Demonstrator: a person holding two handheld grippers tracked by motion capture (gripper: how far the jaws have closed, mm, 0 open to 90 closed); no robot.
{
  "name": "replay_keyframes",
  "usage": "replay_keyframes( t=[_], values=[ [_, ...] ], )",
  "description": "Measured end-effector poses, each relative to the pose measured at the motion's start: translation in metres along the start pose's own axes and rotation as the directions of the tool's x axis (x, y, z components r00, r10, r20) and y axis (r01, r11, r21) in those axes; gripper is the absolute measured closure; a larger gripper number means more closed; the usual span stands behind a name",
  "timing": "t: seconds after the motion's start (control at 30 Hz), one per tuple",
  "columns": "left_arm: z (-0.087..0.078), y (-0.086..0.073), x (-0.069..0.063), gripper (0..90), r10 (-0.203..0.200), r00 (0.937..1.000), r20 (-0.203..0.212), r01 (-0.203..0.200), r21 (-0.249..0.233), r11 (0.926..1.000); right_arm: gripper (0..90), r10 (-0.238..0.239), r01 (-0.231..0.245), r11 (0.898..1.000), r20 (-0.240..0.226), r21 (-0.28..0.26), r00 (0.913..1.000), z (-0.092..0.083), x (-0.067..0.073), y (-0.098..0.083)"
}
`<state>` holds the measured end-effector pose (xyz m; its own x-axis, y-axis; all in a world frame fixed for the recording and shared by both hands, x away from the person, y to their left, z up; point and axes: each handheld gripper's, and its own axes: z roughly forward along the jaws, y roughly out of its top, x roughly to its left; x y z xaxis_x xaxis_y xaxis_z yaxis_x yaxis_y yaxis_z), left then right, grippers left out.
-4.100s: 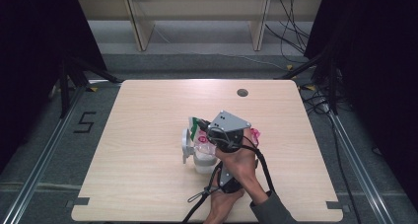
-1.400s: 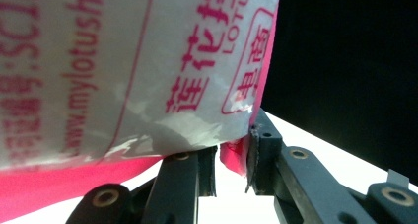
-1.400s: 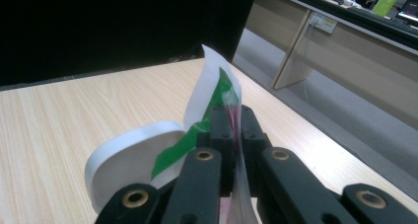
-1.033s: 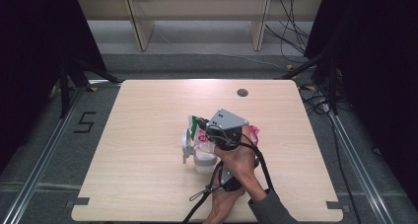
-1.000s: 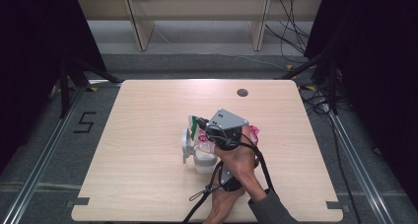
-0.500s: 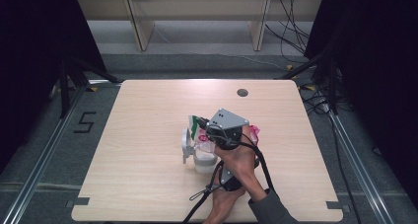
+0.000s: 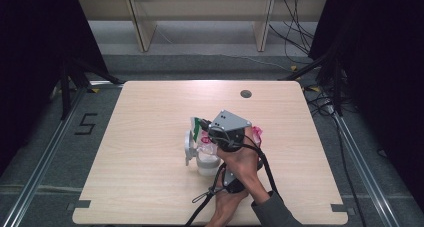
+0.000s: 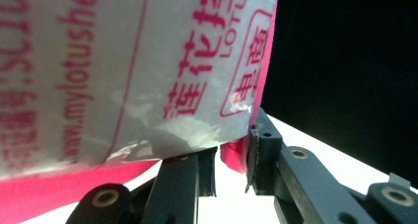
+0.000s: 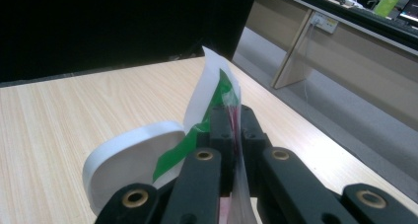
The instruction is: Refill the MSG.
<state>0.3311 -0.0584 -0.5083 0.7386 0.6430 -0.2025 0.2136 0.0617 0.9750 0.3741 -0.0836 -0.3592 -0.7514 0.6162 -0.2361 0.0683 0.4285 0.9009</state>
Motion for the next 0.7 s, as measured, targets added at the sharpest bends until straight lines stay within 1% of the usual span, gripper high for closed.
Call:
replay_keyframes(
  t=[0.07, 0.1, 0.13, 0.17, 0.2, 0.23, 0.27, 0.3, 0.4, 0.43, 0.57, 0.7],
  values=[
    [-0.0002, 0.0004, -0.0003, 76.2, -0.002, 1.0000, -0.006, 0.002, -0.002, 1.0000, 89.3, -0.007, 0.006, 1.000, -0.005, -0.003, 1.0000, -0.0012, -0.0001, 0.0006],
    [-0.0002, 0.0005, -0.0003, 76.2, 0.000, 0.9999, -0.010, 0.000, 0.003, 1.0000, 89.3, -0.006, 0.006, 1.000, 0.000, -0.004, 1.0000, -0.0010, 0.0003, 0.0006],
    [-0.0001, 0.0002, 0.0000, 76.2, -0.004, 1.0000, 0.000, 0.004, 0.002, 1.0000, 89.3, -0.004, 0.004, 1.000, 0.001, -0.003, 1.0000, -0.0004, 0.0007, 0.0005],
    [0.0000, 0.0001, 0.0004, 76.2, -0.002, 1.0000, -0.001, 0.002, 0.005, 1.0000, 89.3, -0.003, 0.003, 1.000, 0.001, 0.008, 1.0000, 0.0003, 0.0013, -0.0002],
    [0.0001, 0.0002, 0.0006, 76.2, -0.002, 1.0000, 0.000, 0.002, 0.005, 1.0000, 89.3, -0.009, 0.009, 1.000, 0.006, 0.004, 0.9999, 0.0012, 0.0015, -0.0006],
    [0.0001, 0.0005, 0.0004, 76.2, -0.003, 1.0000, 0.002, 0.003, 0.002, 1.0000, 89.3, 0.003, -0.003, 1.000, 0.007, 0.005, 1.0000, 0.0008, 0.0022, -0.0007],
    [0.0000, 0.0006, 0.0001, 76.2, -0.001, 1.0000, 0.002, 0.001, 0.001, 1.0000, 89.2, -0.006, 0.006, 1.000, 0.001, 0.004, 1.0000, 0.0005, 0.0007, -0.0001],
    [-0.0001, 0.0007, -0.0002, 76.2, 0.004, 1.0000, -0.008, -0.004, 0.005, 1.0000, 89.2, -0.002, 0.002, 1.000, 0.002, -0.003, 1.0000, -0.0003, 0.0008, 0.0003],
    [-0.0001, 0.0005, -0.0001, 76.2, 0.004, 1.0000, -0.004, -0.004, 0.006, 1.0000, 89.2, -0.008, 0.008, 1.000, 0.008, 0.000, 0.9999, 0.0002, 0.0016, -0.0001],
    [-0.0002, 0.0004, 0.0001, 76.2, 0.001, 1.0000, 0.003, -0.001, 0.002, 1.0000, 89.3, -0.012, 0.012, 1.000, 0.005, 0.002, 0.9999, 0.0009, 0.0017, -0.0001],
    [-0.0005, 0.0006, -0.0004, 76.2, 0.003, 1.0000, -0.006, -0.003, 0.004, 1.0000, 89.3, -0.013, 0.013, 1.000, 0.000, 0.001, 0.9999, 0.0006, 0.0016, 0.0003],
    [-0.0004, 0.0009, -0.0003, 76.2, 0.006, 1.0000, -0.001, -0.006, 0.004, 1.0000, 89.3, -0.012, 0.012, 1.000, 0.007, -0.003, 0.9999, 0.0004, 0.0011, 0.0001]
  ],
)
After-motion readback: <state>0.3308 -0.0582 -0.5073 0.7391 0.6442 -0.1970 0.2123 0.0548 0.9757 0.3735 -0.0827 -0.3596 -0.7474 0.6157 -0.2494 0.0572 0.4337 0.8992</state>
